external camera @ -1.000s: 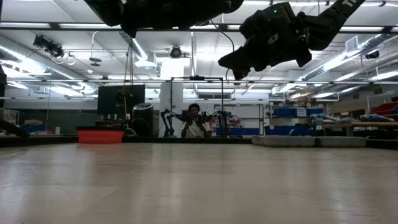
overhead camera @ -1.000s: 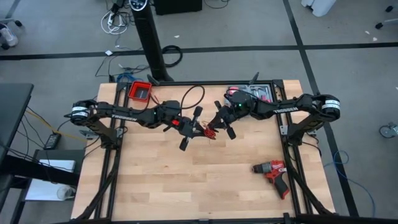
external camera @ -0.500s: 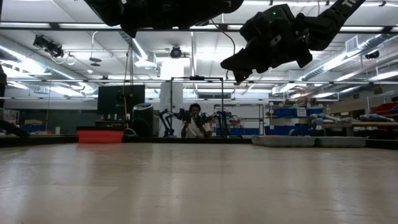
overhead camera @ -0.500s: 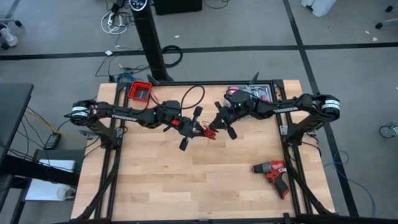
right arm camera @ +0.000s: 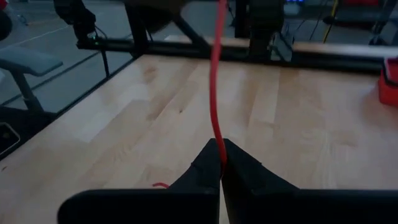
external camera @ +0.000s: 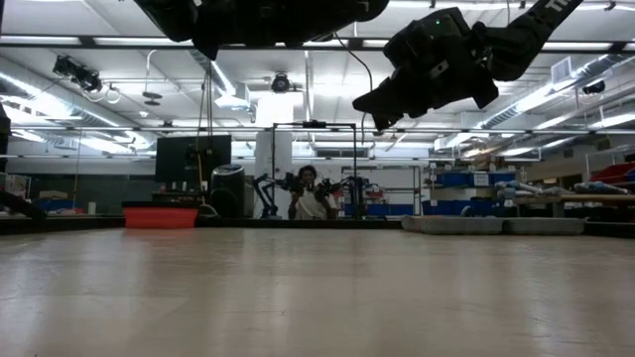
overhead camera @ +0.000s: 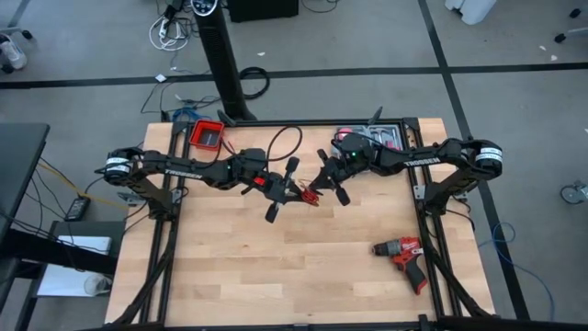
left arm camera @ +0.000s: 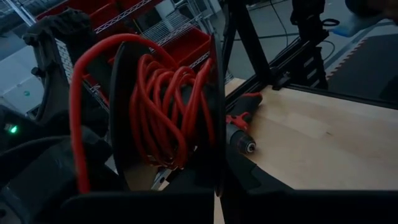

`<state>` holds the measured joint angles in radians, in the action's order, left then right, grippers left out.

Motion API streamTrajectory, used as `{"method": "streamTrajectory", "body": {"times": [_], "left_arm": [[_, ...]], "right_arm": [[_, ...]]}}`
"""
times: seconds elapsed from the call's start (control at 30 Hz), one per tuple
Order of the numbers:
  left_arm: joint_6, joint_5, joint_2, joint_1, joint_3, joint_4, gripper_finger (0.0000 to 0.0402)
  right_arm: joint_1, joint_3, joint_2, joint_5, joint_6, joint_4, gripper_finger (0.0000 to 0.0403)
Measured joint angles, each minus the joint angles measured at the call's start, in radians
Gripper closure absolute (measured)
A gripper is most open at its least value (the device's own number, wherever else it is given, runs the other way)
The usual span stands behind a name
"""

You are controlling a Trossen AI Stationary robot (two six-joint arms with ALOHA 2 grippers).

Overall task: Coil cords
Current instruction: Coil the red wire onto the black spool

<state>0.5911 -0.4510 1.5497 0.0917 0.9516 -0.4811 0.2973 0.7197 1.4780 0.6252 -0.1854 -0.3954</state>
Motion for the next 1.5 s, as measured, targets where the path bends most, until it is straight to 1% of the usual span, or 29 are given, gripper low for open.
{"method": "streamTrajectory", "body": {"times": [0.17,0.3,0.4,0.57,0.8,0.97,1.1,1.2,1.3,1.4,1.5], "left_arm": [[0.005,0.033,0.0,0.0,0.0,-0.035,0.0396],[0.012,0.066,0.0,0.0,0.0,-0.079,0.0396],[0.033,0.095,0.0,0.0,0.0,-0.097,0.0396],[0.036,0.131,0.0,0.0,0.0,-0.131,0.0396],[0.034,0.139,0.0,0.0,0.0,-0.141,0.0396],[0.001,0.145,0.0,-0.002,0.0,-0.107,0.0396],[-0.108,0.2,0.0,0.0,0.0,-0.075,0.0396],[-0.204,0.228,0.0,0.014,0.001,-0.01,0.0396],[-0.306,0.242,0.0,0.031,0.001,0.053,0.0396],[-0.418,0.244,0.0,0.053,0.002,0.121,0.0396],[-0.532,0.245,0.0,0.072,0.002,0.165,0.0396]], "right_arm": [[-0.036,0.0,0.0,-0.041,0.009,-0.072,0.0401],[-0.063,0.0,0.006,-0.055,0.021,-0.117,0.0402],[-0.08,0.0,0.007,-0.056,0.025,-0.104,0.0402],[-0.103,0.0,0.008,-0.061,0.004,0.023,0.0402],[-0.101,0.0,0.0,-0.128,0.001,0.161,0.0403],[-0.095,0.002,-0.045,-0.216,-0.006,0.288,0.0403],[-0.109,0.001,-0.119,-0.301,-0.054,0.421,0.0403],[-0.127,0.001,-0.174,-0.385,-0.078,0.507,0.0403],[-0.143,0.0,-0.224,-0.441,-0.09,0.555,0.0403],[-0.154,0.0,-0.263,-0.473,-0.105,0.582,0.0403],[-0.158,0.0,-0.292,-0.477,-0.116,0.581,0.0403]]}}
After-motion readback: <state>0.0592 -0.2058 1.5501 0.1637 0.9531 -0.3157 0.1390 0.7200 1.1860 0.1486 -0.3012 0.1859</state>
